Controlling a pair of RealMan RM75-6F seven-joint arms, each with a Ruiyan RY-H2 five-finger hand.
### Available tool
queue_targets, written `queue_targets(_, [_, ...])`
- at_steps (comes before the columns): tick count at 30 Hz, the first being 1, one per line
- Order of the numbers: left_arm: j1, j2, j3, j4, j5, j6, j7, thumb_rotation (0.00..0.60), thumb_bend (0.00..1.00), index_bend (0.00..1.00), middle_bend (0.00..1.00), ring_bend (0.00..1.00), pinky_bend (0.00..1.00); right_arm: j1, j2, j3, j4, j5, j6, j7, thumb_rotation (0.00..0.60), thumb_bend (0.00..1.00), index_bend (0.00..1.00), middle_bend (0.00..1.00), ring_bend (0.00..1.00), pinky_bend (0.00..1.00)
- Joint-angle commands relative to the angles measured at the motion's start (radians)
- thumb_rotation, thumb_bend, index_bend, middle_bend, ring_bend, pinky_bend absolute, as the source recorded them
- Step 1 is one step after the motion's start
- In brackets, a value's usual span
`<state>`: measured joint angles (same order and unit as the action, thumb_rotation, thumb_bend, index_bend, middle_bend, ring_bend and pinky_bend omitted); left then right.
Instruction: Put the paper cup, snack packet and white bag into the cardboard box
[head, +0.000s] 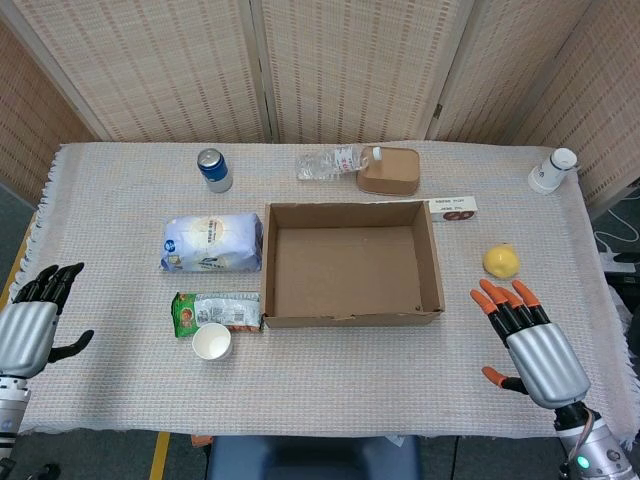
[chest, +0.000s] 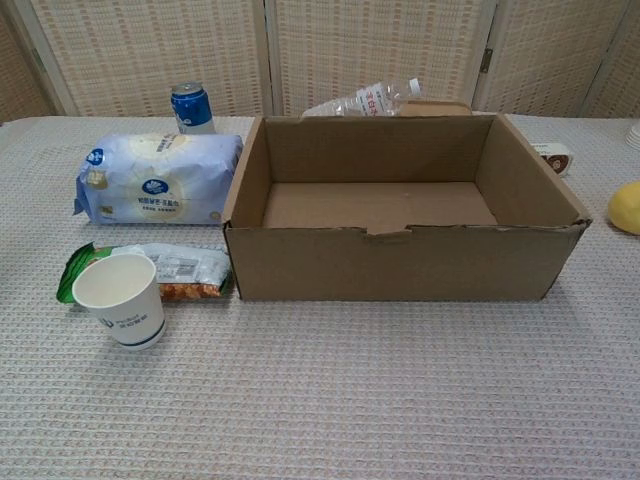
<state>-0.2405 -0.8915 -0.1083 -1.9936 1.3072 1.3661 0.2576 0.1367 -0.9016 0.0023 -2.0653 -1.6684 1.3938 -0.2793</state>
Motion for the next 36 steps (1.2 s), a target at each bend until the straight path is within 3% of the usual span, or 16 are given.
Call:
queue_targets(1, [0.0, 0.0, 0.0, 0.0, 0.0, 0.0, 0.0, 0.6, 0.24, 0.02, 0.09, 0.04, 0.17, 0.0, 0.0, 0.0, 0.0, 0.0, 0.0, 0.0, 0.6, 0.0, 0.0, 0.0, 0.0, 0.0])
queue_targets(26, [0.008, 0.003, 0.006, -0.037, 0.027, 0.012, -0.002, 0.6, 0.24, 0.02, 0.08, 0.04, 0.18, 0.007, -0.005, 0.005, 0.0, 0.02, -0.017, 0.002, 0.6, 0.0, 0.0, 0.0, 0.0, 0.0])
queue_targets(29, [0.007, 0.002, 0.039, -0.075, 0.044, -0.027, 0.003, 0.6, 0.24, 0.02, 0.08, 0.08, 0.25, 0.008, -0.003, 0.004, 0.004, 0.025, -0.022, 0.008, 0.6, 0.0, 0.0, 0.0, 0.0, 0.0])
queue_targets(36, [-0.014, -0.033, 0.093, -0.19, 0.118, -0.098, 0.079, 0.6, 0.24, 0.02, 0.08, 0.08, 0.24, 0.009, 0.002, 0.004, 0.001, 0.024, -0.022, 0.014, 0.6, 0.0, 0.0, 0.0, 0.0, 0.0])
